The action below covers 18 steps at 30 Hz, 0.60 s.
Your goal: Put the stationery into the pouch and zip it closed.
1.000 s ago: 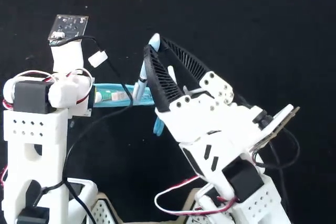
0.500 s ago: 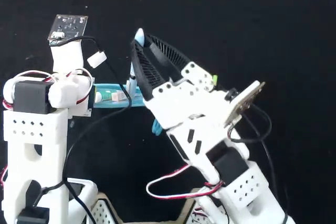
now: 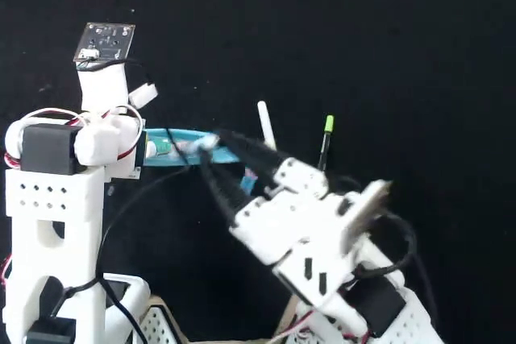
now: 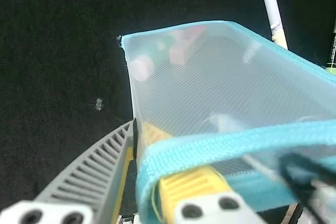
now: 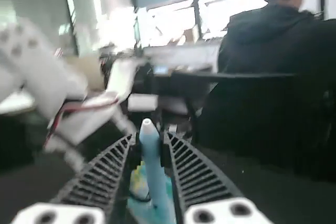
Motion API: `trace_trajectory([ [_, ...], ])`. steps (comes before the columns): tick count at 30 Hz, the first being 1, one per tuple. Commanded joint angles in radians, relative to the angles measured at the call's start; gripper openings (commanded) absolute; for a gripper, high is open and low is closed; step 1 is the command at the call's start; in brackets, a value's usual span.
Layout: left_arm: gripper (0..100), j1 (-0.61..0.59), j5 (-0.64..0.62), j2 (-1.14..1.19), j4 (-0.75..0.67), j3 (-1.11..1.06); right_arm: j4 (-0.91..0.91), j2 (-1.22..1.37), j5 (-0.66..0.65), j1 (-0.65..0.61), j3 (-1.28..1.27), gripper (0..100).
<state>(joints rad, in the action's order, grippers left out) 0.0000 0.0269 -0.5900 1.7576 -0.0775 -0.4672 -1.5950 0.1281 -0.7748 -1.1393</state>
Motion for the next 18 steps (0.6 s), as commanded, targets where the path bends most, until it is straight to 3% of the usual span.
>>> trace_trajectory([
  [1,3,0.012,-0.011,0.011,0.000,0.001,-0.078,0.050,-0.236,-0.130,-0.002,1.1],
  [4,3,0.012,-0.011,0.009,0.000,0.001,-0.100,0.127,-0.301,-0.150,-0.008,1.1],
  [11,3,0.010,-0.011,0.009,0.000,0.001,-0.124,0.288,-0.301,-0.150,0.074,1.5],
  [15,3,0.008,-0.011,0.009,0.000,0.001,-0.285,0.332,-0.292,-0.150,0.211,12.6],
  [18,3,0.010,-0.011,0.009,0.000,0.001,-0.431,0.351,-0.195,-0.150,0.321,21.5],
])
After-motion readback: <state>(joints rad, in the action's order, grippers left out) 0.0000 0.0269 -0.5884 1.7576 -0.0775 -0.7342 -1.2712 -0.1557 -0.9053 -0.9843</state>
